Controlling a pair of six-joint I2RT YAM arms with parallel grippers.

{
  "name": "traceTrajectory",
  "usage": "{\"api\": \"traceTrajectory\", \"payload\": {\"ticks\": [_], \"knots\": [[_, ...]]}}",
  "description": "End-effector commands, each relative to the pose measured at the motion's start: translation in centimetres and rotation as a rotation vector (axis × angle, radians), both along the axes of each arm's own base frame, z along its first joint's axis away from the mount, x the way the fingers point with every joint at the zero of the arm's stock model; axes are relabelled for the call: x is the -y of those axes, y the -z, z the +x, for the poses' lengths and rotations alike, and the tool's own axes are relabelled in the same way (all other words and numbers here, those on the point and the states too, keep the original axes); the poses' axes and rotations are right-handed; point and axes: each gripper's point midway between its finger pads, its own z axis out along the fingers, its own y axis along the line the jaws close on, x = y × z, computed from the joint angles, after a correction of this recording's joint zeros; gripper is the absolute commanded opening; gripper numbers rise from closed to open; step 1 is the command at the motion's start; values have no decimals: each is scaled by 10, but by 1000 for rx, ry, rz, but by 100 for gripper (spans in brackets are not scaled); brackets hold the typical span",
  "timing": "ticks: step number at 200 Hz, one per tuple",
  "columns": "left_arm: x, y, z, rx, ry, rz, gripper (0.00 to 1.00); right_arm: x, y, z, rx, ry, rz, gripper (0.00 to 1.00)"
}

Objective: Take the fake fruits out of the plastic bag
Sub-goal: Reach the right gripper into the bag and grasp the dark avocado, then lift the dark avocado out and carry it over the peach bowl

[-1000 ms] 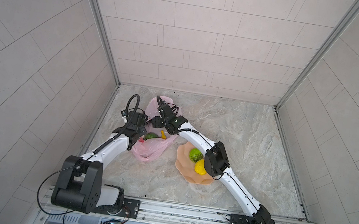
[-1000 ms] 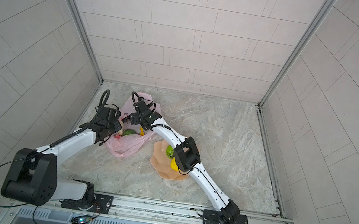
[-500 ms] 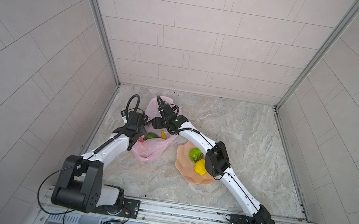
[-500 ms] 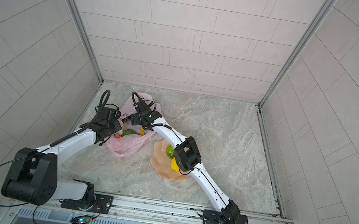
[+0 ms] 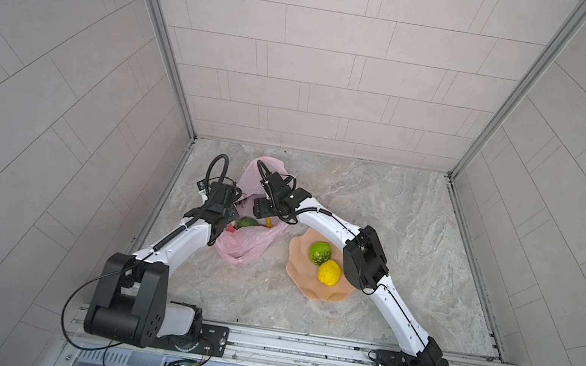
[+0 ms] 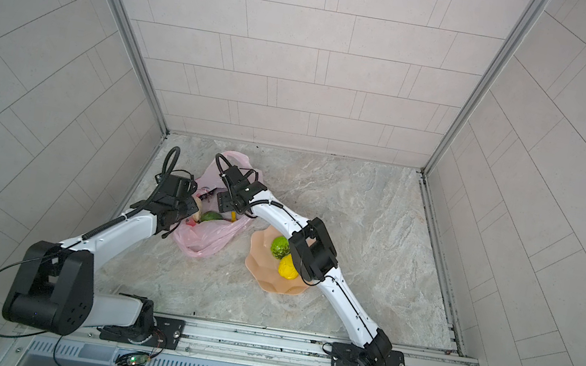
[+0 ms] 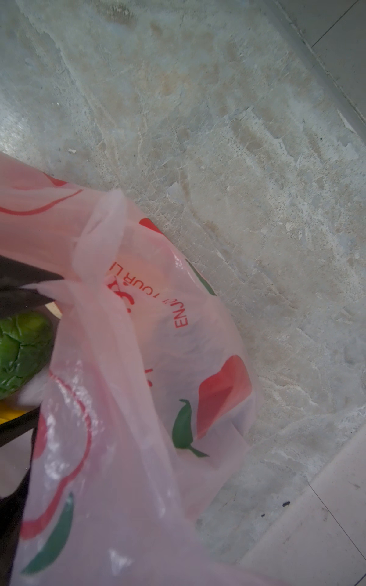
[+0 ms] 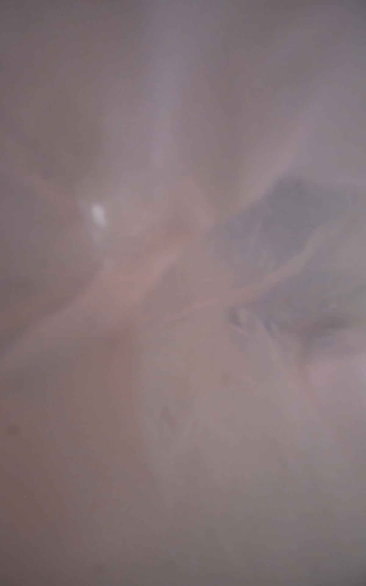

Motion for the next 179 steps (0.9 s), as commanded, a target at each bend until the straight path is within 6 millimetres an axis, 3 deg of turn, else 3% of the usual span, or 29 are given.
{"api": "traceTrajectory", "payload": {"ticks": [1, 71, 111, 142, 179], "knots": [[-4, 1, -1, -6, -9, 24, 0, -5, -51, -3, 68, 1, 75, 67], [-4, -2, -1, 2, -7, 25, 0, 12, -74, -21, 85, 4, 100, 67], [-3, 1, 0, -4, -2, 23, 0, 30, -110, -39, 104, 6, 132, 67], [-3, 1, 0, -3, -2, 21, 0, 61, -140, -58, 121, 25, 157, 68], [-3, -1, -1, -2, -2, 24, 0, 123, -148, -80, 104, 128, 130, 67]]}}
